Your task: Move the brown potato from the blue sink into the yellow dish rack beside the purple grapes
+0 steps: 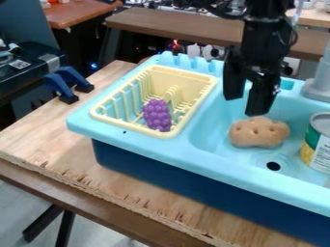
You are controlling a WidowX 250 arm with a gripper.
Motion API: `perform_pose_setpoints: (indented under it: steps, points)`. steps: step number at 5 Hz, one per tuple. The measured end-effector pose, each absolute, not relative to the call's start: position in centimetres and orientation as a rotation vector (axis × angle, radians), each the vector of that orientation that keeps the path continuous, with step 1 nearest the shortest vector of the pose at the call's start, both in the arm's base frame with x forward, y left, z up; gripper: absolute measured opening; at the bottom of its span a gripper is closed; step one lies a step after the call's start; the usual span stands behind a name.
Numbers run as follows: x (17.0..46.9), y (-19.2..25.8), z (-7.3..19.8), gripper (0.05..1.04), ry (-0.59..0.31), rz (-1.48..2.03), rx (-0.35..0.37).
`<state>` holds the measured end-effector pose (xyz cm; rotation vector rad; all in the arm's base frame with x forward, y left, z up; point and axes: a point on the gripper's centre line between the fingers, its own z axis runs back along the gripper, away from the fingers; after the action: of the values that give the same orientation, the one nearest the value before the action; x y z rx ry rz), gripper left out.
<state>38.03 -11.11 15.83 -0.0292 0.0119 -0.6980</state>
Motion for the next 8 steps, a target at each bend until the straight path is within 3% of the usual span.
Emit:
perform_pose_setpoints:
  steps: [2, 4, 5, 8]
  points:
    - [38.2, -11.0, 12.6, 1.005, 0.049, -0.658, -0.017]
    - [40.4, -11.4, 11.5, 1.005, -0.051, -0.768, 0.129]
    - [41.1, -11.8, 10.3, 1.005, -0.054, -0.79, 0.175]
    - [42.3, -12.2, 9.0, 0.93, -0.25, -0.692, 0.085]
